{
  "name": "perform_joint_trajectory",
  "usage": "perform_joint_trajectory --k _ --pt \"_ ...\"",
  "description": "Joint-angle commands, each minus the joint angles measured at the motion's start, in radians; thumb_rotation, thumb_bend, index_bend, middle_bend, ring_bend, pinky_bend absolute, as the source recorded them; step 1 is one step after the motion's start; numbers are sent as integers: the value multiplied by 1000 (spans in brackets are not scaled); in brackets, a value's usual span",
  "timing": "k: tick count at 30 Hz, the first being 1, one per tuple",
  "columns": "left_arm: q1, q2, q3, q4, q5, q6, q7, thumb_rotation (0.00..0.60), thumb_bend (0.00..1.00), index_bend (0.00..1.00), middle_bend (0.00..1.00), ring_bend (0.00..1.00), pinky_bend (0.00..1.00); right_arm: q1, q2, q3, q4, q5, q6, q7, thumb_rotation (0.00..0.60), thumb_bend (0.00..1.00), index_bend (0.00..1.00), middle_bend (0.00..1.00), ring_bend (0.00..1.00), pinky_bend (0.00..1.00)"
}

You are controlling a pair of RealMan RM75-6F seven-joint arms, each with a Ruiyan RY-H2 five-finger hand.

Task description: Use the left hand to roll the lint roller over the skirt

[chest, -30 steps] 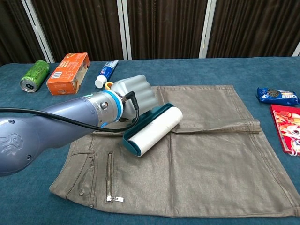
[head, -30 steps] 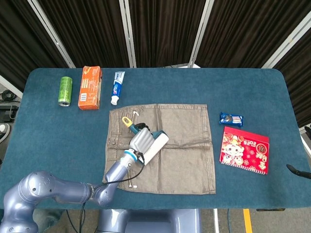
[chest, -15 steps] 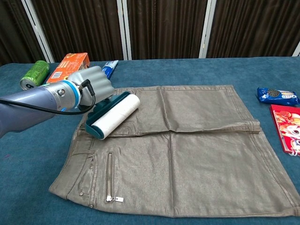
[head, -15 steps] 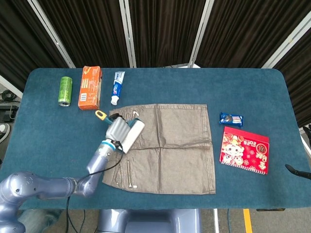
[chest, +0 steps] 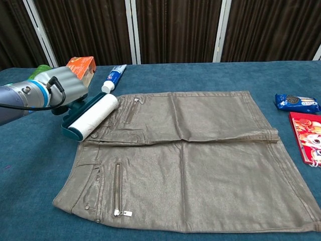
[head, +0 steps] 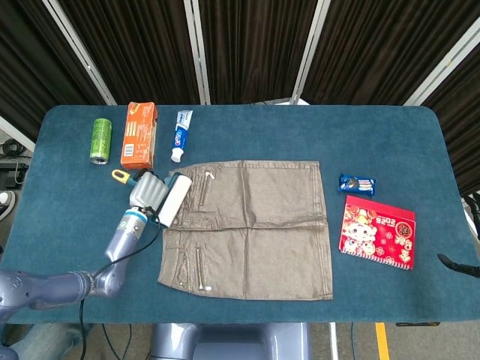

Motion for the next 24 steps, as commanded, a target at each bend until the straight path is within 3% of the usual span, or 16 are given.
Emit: perform_joint_trajectory --k 1,12,15,17,19,22,24 --pt "30 27 0 4 23 -18 -61 600 791 622 453 397 446 0 0 -1 -1 -3 1 -2 600 0 0 0 0 0" --pt "119 55 0 30 59 -66 -232 600 749 602 442 395 439 -4 -2 -8 -13 -21 14 -17 600 0 0 0 0 0" --pt "136 59 -10 23 60 -54 -254 600 536 522 368 341 428 -6 0 -8 -15 -24 18 -14 600 0 0 0 0 0" --pt "153 58 -21 16 58 -20 -266 600 184 357 243 240 380 -7 1 -9 -16 -27 20 -10 600 0 0 0 0 0" --pt "171 66 -37 -9 35 2 -282 600 18 183 104 125 286 -8 2 -10 -17 -31 22 -8 600 0 0 0 0 0" --pt "197 107 -64 -83 17 35 -320 600 0 22 1 12 138 -9 4 -13 -19 -40 24 -2 600 0 0 0 0 0" --pt "221 147 -78 -144 37 71 -363 600 0 0 0 0 76 -10 5 -15 -21 -48 27 0 600 0 0 0 0 0"
